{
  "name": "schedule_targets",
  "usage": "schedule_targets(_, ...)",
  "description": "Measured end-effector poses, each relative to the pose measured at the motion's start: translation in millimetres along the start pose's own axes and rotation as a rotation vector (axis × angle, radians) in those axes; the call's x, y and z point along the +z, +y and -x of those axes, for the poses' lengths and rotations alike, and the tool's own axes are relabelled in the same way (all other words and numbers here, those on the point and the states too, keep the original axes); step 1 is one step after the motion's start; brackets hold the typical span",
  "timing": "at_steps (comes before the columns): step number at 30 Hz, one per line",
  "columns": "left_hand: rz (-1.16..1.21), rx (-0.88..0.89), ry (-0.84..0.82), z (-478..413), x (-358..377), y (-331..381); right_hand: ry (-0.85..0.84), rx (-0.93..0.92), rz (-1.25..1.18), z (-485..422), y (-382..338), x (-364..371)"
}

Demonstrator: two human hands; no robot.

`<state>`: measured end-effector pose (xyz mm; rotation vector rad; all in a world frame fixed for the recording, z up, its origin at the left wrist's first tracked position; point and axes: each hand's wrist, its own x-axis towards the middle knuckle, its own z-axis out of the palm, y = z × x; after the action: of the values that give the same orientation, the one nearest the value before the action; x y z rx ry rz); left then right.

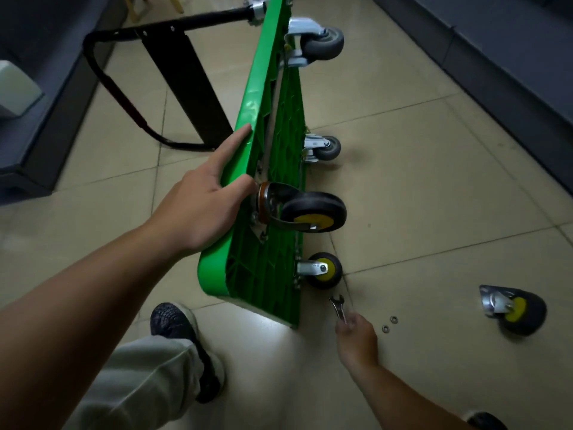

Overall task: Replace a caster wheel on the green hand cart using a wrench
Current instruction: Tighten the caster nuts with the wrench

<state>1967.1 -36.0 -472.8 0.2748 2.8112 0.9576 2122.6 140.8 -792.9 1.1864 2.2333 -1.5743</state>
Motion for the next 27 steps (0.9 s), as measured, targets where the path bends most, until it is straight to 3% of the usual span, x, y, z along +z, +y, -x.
schedule_targets(6,0.025,0.025,0.008,-2,0,-10,-0.047,0.277,-0.101,-30,44,13)
schedule_targets(11,0.072,0.044,0.015,-5,3,-12,-0.041,0.333,-0.070,-38,58,21)
schedule_targets(20,0.131,0.104,0.022,-6,4,-14,0.021,0.239,0.117,-52,72,21)
schedule_targets(27,0.130,0.100,0.007,-5,2,-14,-0.010,0.036,0.495,-52,58,22)
